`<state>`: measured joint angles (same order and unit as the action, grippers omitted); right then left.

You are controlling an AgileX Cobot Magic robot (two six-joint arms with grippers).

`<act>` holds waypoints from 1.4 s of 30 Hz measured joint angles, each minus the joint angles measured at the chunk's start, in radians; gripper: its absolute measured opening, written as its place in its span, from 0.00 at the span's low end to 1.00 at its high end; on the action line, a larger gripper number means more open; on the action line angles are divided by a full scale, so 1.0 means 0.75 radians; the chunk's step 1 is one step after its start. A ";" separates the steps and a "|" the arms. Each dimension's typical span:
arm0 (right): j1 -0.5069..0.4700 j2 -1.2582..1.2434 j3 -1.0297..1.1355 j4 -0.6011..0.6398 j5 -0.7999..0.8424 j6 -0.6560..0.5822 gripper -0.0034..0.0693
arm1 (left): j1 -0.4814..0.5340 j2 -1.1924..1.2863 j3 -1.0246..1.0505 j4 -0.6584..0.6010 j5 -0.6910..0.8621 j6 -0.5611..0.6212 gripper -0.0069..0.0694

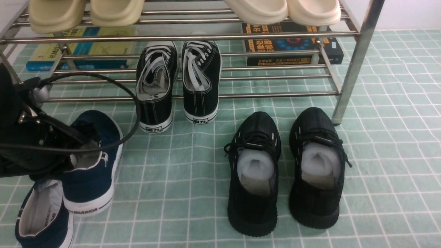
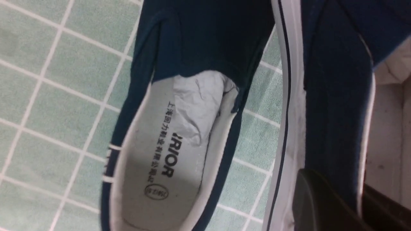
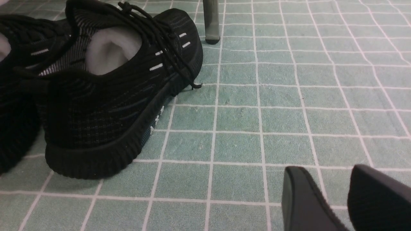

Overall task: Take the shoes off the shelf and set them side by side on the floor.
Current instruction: 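Set the held shoe down on the floor in front of the rack with the left gripper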

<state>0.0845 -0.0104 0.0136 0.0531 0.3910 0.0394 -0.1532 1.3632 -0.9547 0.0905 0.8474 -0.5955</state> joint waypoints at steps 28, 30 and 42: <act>0.000 0.000 0.000 0.000 0.000 0.000 0.38 | -0.015 0.110 -0.001 -0.160 -0.011 0.082 0.13; 0.000 0.000 0.000 0.000 0.000 0.000 0.38 | -0.015 0.110 -0.001 -0.169 -0.010 0.112 0.13; 0.000 0.000 0.000 0.000 0.000 0.000 0.38 | -0.015 0.110 -0.001 -0.188 -0.011 0.186 0.15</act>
<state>0.0845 -0.0104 0.0136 0.0531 0.3910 0.0394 -0.1643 1.4454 -0.9556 -0.0503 0.8389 -0.4559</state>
